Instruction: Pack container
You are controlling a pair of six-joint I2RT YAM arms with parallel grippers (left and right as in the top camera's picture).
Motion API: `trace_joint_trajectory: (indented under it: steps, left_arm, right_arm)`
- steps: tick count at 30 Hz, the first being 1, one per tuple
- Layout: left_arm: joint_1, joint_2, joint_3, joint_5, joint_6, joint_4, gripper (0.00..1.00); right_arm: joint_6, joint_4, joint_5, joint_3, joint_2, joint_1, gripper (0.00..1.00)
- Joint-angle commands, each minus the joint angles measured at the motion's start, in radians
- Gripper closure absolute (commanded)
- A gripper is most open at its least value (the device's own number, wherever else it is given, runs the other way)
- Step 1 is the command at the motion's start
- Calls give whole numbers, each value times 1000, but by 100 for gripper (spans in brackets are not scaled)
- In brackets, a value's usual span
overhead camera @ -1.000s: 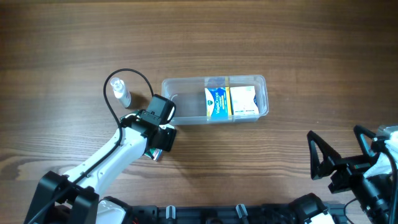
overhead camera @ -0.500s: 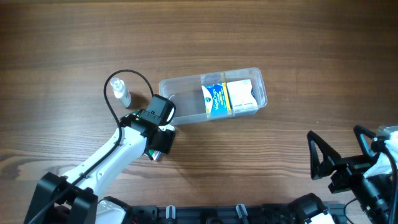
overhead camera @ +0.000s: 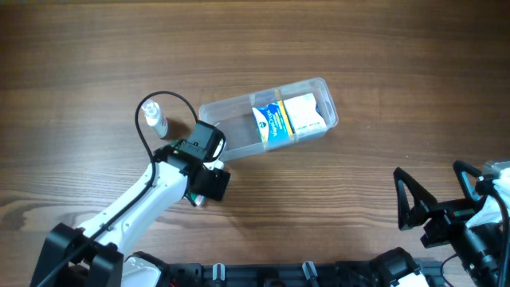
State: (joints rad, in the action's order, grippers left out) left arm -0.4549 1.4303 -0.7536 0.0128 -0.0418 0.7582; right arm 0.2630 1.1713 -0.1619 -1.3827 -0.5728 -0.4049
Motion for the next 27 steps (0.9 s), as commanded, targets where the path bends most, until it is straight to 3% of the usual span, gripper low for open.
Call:
trace_joint_trajectory:
  steps: [1, 6, 8, 11, 13, 19, 27]
  left_arm:
    - [5, -80, -106, -24, -18, 47, 31]
    - [-7, -174, -192, -69, -19, 80, 53]
    - [-27, -196, -191, -113, -35, 80, 69]
    - [-51, -171, -188, -106, -45, 72, 76]
    - [-55, -140, -182, -111, -59, 66, 87]
    - [-79, -5, -182, -120, -94, 33, 87]
    - [-79, 89, -182, 75, -93, -165, 82]
  right_arm:
    - [-8, -1, -14, -3, 1, -3, 0]
    - [-8, -1, -14, -3, 1, -3, 0]
    - [-8, -1, -14, -3, 1, -3, 0]
    - [-8, -1, -14, -3, 1, -3, 0]
    - [-8, -1, -14, -3, 1, -3, 0]
    - [-8, -1, -14, -3, 1, -3, 0]
    - [-8, -1, -14, -3, 1, -3, 0]
